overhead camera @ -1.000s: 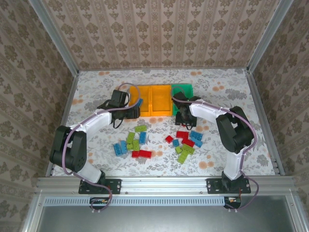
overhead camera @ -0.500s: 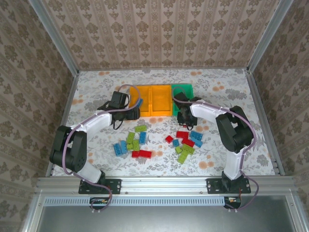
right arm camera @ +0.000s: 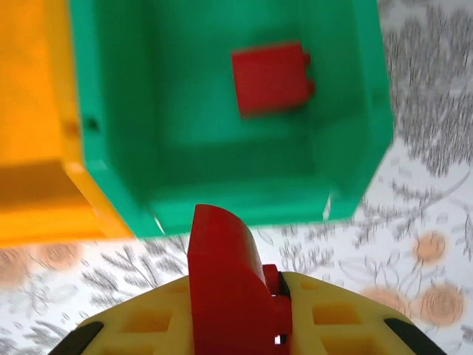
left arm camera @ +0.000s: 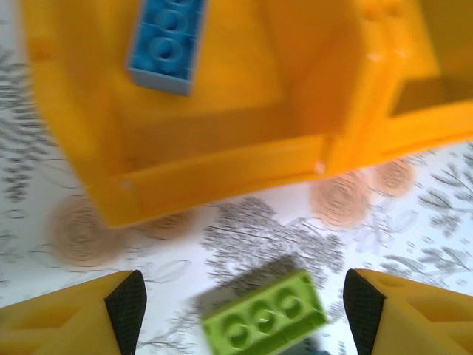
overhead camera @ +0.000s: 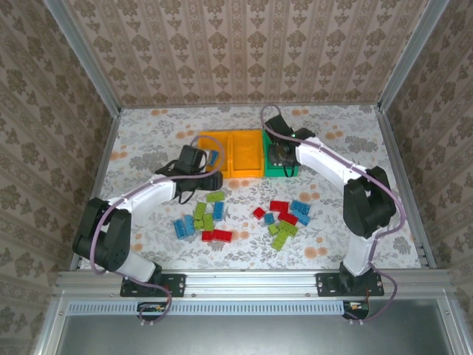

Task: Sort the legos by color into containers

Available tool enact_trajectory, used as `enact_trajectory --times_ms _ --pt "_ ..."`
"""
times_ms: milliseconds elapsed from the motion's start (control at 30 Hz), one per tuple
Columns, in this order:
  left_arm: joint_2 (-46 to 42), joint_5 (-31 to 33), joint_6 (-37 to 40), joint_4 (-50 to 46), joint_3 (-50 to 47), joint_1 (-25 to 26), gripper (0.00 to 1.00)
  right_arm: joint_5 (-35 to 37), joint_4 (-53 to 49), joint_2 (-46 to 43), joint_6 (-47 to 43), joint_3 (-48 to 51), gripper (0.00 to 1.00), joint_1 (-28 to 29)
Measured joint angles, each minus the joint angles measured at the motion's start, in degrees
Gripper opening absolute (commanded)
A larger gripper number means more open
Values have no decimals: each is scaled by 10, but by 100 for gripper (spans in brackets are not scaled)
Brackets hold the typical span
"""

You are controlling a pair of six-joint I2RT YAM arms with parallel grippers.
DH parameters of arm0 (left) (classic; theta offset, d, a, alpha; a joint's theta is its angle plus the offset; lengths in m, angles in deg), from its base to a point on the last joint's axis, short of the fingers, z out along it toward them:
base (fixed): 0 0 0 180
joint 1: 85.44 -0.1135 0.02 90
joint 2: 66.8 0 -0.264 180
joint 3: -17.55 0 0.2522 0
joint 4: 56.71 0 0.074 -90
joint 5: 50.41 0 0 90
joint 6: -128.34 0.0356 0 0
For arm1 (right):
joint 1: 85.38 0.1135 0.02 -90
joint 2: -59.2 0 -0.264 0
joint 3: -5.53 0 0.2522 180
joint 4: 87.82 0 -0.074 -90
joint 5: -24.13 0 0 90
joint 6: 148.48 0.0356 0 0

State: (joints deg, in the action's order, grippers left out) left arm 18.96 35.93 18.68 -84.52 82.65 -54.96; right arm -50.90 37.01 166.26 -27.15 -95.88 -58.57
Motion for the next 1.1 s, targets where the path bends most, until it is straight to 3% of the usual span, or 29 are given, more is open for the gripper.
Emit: enact_trajectory --times_ms 133,267,400,500,700,1100 --pt "0 -1 0 0 0 51 76 2 6 60 -15 -31 32 -16" --pt "4 -11 5 7 -3 97 77 6 6 104 -28 -45 51 -26" --pt "24 -26 24 20 -9 140 78 7 7 110 -32 -48 59 -27" --pt "43 -29 45 25 -9 180 78 7 9 102 -36 -45 73 -28" --pt "92 -35 86 26 14 236 77 -2 31 26 -38 -4 79 -28" --pt "147 -30 110 25 48 254 73 -6 41 -40 -38 78 81 -41"
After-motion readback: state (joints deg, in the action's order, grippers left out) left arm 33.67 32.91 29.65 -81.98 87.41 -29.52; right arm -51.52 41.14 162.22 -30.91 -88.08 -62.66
